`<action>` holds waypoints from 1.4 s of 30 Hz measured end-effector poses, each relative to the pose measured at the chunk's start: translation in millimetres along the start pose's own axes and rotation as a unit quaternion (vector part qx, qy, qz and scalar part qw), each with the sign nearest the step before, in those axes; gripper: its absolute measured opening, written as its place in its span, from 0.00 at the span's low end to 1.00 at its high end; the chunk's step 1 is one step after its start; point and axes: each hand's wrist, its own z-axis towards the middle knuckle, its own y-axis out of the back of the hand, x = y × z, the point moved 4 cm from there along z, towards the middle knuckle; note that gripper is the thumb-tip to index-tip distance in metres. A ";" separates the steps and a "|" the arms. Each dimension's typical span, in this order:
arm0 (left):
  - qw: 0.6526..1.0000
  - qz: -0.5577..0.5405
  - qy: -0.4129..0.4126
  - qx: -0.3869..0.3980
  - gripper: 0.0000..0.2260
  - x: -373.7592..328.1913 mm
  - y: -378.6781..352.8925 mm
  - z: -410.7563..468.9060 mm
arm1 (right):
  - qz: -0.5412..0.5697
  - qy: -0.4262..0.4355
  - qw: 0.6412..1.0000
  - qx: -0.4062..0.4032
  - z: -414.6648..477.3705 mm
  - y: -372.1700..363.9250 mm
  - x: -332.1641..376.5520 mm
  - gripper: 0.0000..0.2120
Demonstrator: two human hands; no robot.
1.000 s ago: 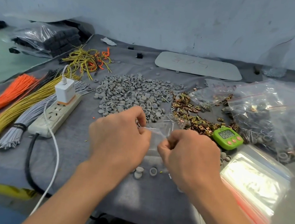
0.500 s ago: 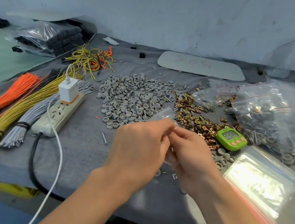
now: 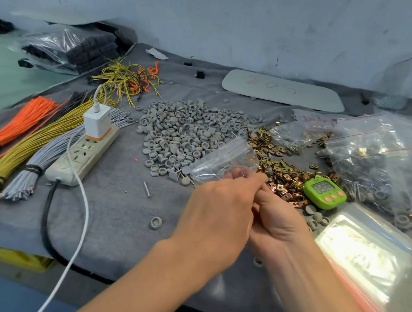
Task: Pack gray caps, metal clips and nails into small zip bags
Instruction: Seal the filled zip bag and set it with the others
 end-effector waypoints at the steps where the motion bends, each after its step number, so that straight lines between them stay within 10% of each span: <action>1: 1.000 -0.002 -0.001 -0.003 0.25 -1.5 -0.4 0.2 | 0.001 -0.008 1.000 -0.003 1.1 1.1 -0.5 0.13; 13: 0.999 -0.022 0.037 -0.017 0.30 14.1 0.8 0.5 | -0.288 -0.009 0.957 -0.042 2.3 11.0 -3.2 0.10; 19: 0.999 -0.015 0.017 -0.027 0.29 8.1 -1.7 -3.4 | -0.172 -0.002 0.985 -0.017 4.0 4.2 -0.1 0.19; 24: 0.997 -0.059 -0.003 -0.040 0.28 0.8 -4.3 -1.2 | -0.084 -0.035 0.996 -0.013 6.0 5.4 -5.8 0.06; 30: 0.994 -0.106 0.030 0.015 0.30 13.6 0.2 1.3 | -0.169 -0.055 0.984 0.021 -0.2 4.3 1.9 0.20; 42: 0.996 0.024 -0.072 0.048 0.44 31.1 7.2 3.5 | -0.181 -0.015 0.974 0.138 -2.7 -6.0 4.4 0.16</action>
